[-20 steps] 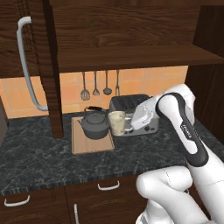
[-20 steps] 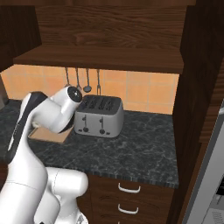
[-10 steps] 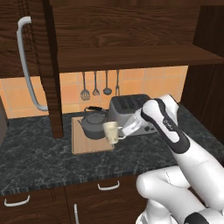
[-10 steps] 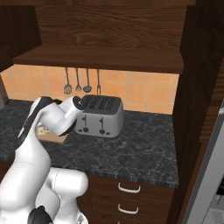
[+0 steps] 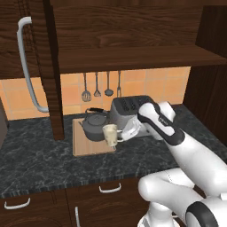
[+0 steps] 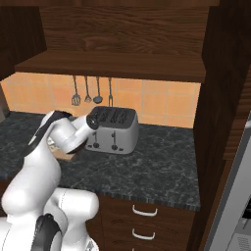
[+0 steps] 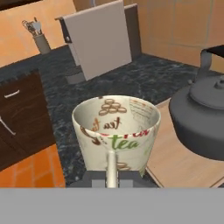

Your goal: Pick the kettle from the counter and place it on the tray. Then pick the mug from the cabinet and place it on the tray. Then close the cabinet doors.

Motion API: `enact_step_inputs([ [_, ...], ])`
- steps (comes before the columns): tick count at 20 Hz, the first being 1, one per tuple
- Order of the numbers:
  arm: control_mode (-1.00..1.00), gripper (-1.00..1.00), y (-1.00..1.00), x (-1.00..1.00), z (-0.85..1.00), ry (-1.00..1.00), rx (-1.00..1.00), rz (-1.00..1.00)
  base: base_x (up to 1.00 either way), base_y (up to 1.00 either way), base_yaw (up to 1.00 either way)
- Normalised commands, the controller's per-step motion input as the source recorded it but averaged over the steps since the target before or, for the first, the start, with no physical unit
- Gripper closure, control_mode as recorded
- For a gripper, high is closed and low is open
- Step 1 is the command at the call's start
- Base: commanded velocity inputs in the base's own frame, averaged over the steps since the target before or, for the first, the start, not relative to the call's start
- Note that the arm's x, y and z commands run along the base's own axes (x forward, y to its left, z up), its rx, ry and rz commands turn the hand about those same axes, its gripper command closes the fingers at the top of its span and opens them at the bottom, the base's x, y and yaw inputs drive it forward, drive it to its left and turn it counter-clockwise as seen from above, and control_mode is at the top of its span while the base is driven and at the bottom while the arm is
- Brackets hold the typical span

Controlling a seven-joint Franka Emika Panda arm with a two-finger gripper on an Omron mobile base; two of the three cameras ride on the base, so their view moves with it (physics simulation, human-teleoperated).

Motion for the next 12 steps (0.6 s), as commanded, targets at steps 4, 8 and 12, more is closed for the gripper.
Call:
enact_step_inputs([
  [4,-1.00,1.00,0.02,0.08,-0.39,-0.26,0.01,0.00,0.00,0.00,0.00],
  [8,-1.00,1.00,0.13,0.20,-0.34,-0.07,0.00,0.00,0.00,0.00,0.00],
  [12,-1.00,1.00,0.08,0.33,-0.34,0.00,0.02,0.00,0.00,0.00,0.00],
])
